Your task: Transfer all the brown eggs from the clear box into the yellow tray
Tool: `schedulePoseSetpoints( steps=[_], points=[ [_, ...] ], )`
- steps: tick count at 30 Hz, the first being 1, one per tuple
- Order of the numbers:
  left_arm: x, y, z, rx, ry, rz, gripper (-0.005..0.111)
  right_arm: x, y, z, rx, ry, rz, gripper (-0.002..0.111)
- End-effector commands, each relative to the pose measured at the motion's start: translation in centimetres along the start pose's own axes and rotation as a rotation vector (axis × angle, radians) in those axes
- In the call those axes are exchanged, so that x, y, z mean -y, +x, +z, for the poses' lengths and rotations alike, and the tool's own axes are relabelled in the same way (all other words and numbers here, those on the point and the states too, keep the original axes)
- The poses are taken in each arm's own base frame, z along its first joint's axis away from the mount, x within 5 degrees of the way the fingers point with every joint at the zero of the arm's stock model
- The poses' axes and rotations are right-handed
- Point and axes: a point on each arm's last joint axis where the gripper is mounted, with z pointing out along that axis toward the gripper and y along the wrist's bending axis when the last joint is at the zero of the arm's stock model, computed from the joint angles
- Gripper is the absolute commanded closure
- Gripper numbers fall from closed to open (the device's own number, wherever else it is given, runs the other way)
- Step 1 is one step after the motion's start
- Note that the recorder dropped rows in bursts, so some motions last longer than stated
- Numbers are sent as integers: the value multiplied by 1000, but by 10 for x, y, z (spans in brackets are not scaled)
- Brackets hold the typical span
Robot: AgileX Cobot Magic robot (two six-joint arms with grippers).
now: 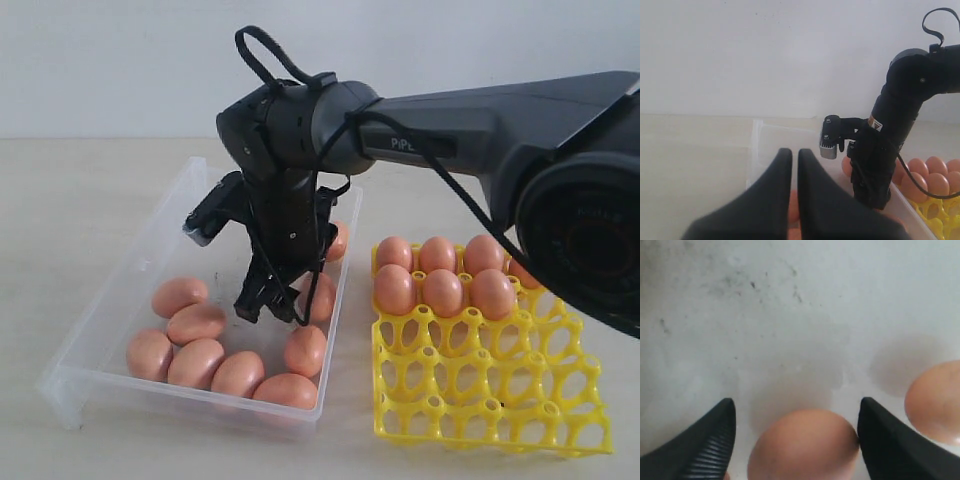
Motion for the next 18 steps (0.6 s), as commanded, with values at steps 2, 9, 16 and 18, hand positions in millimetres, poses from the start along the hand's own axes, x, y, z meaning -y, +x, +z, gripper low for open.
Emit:
schedulePoseSetpoints(
  steps=[2, 9, 16, 18],
  points=[
    [0, 1, 0, -1, 8, -10, 103, 5, -5, -2, 55, 48, 239, 50],
    [0, 1, 0, -1, 8, -10, 103, 4, 7, -2, -63, 60, 523, 50],
    [1, 0, 0, 3, 10, -10, 103, -3, -3, -2, 20, -45, 505, 54],
    [1, 0, 0, 3, 10, -10, 103, -4, -7, -2, 66, -64, 402, 61]
  ],
)
